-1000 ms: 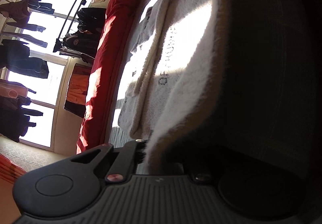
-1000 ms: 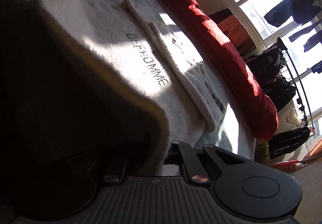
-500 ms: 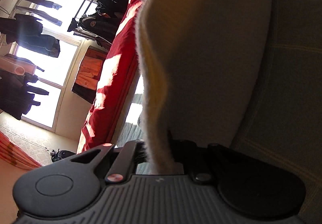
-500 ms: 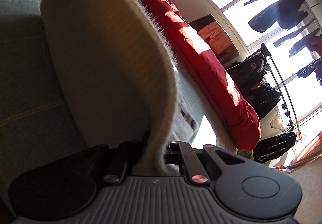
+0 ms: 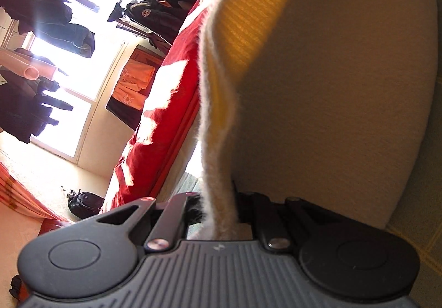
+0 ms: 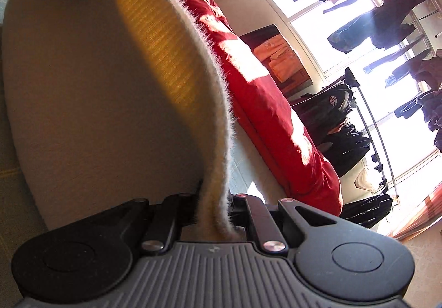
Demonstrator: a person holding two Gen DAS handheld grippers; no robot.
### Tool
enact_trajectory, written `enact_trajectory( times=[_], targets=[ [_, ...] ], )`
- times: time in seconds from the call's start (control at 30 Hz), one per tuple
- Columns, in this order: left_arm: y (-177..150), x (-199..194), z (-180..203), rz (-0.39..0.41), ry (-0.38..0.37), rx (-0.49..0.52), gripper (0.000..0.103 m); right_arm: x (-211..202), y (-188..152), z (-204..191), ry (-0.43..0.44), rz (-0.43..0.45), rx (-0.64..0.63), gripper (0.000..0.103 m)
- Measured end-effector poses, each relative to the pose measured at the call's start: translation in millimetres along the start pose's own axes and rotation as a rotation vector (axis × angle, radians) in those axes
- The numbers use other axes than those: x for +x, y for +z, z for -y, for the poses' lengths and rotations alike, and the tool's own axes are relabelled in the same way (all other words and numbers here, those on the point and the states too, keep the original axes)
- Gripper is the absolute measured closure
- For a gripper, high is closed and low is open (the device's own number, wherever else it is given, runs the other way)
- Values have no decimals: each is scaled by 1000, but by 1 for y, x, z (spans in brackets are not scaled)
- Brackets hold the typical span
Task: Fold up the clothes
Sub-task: 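Lift the gripped hem and carry it over the body toward the collar, then lower the hem onto the collar and open both tools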
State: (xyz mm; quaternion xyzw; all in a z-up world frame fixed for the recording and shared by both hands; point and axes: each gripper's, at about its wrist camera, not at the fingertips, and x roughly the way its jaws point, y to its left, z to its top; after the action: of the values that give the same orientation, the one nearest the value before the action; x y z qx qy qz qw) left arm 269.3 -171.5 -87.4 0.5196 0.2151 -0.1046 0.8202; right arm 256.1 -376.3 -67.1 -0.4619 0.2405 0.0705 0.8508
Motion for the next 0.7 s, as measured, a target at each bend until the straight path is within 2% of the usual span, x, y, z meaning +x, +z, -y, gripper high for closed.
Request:
enact_trajectory(
  times=[0.43, 0.6, 0.63, 0.7],
  targets=[
    [9, 102, -10, -78, -63, -67, 94, 123, 20, 9, 28, -36, -3, 94],
    [7, 121, -2, -90, -86, -76, 93, 159, 20, 3, 51, -54, 6, 94],
    [5, 121, 2, -94, -91, -78, 88, 164, 18, 2, 59, -59, 12, 94],
    [3, 122, 6, -96, -102, -91, 88, 175, 14, -3, 74, -74, 24, 92]
  ],
)
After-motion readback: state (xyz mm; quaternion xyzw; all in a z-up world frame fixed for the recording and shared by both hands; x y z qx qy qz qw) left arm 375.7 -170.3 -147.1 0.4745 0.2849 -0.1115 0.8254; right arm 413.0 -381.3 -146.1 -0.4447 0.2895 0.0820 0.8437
